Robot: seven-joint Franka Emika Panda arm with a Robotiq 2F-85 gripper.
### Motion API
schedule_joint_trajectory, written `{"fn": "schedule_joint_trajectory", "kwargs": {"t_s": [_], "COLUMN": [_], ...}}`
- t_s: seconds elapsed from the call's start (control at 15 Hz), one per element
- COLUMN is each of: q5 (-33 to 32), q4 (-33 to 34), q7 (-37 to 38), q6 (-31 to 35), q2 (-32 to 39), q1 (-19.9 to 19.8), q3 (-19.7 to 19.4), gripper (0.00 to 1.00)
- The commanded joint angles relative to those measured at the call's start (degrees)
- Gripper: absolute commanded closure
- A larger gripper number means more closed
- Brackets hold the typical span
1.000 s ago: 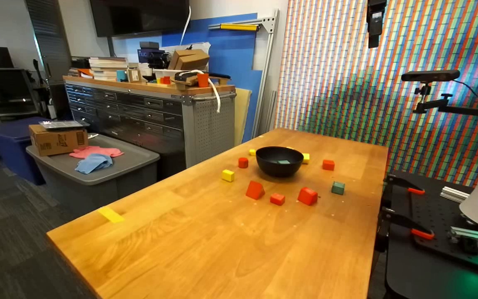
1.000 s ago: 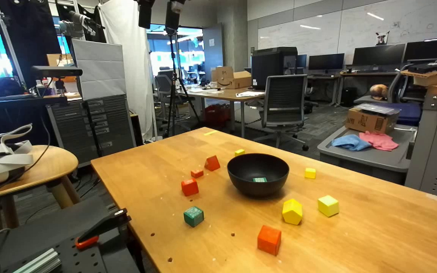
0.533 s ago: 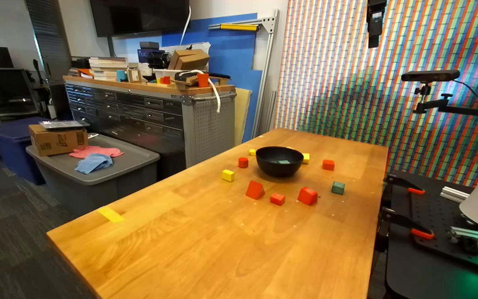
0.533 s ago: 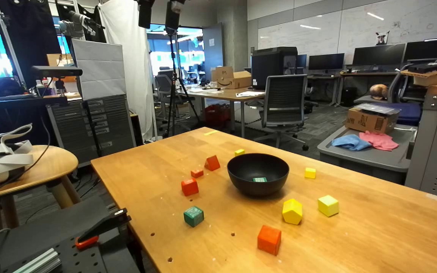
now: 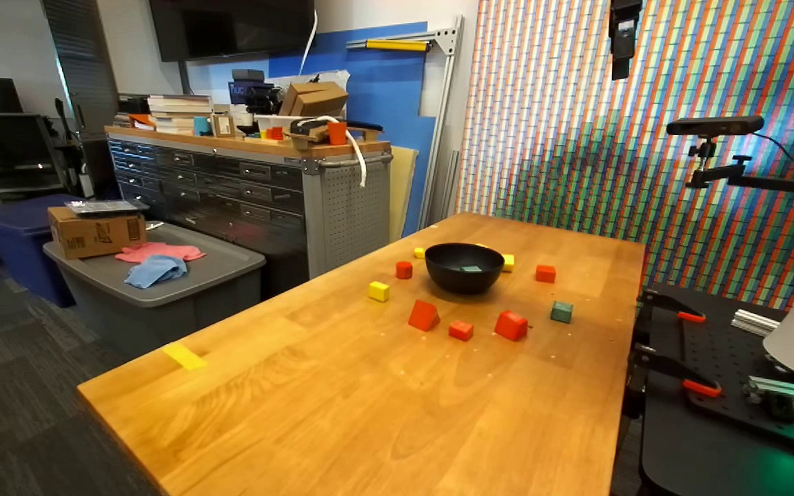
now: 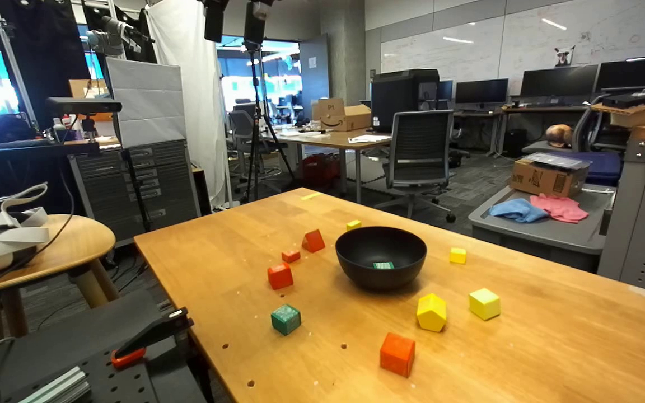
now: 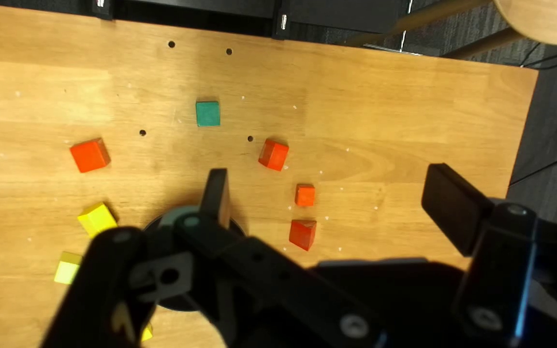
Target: Put all the blocks one at a time in the bowl except the right yellow block farthest away from you
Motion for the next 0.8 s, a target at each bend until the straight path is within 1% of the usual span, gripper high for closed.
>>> {"fn": "schedule_joint_trajectory", "kwargs": {"t_s": [0.0, 0.13, 0.33, 0.53, 0.6, 0.67, 0.73], "q5": [0.22, 0.23, 0.44, -3.01, -4.35, -5.8, -5.09], "q4": [0.14, -2.3, -5.51, -9.66, -10.85, -11.61, -10.87], "q7": [-0.27, 4.08, 10.61, 16.51, 18.87, 20.04, 17.95], "q6": [-0.18, 6.82, 16.88, 27.48, 30.04, 30.65, 27.0], "q2": [0.04, -0.97, 0.1, 1.17, 1.8, 2.29, 2.8], "q1": [-0.69, -1.65, -2.26, -2.56, -2.77, -2.76, -1.53], "q3": [0.53, 2.06, 4.48, 8.2, 9.36, 10.16, 9.24], "gripper": [0.0, 0.0, 0.0, 0.0, 0.0, 0.0, 0.0]}}
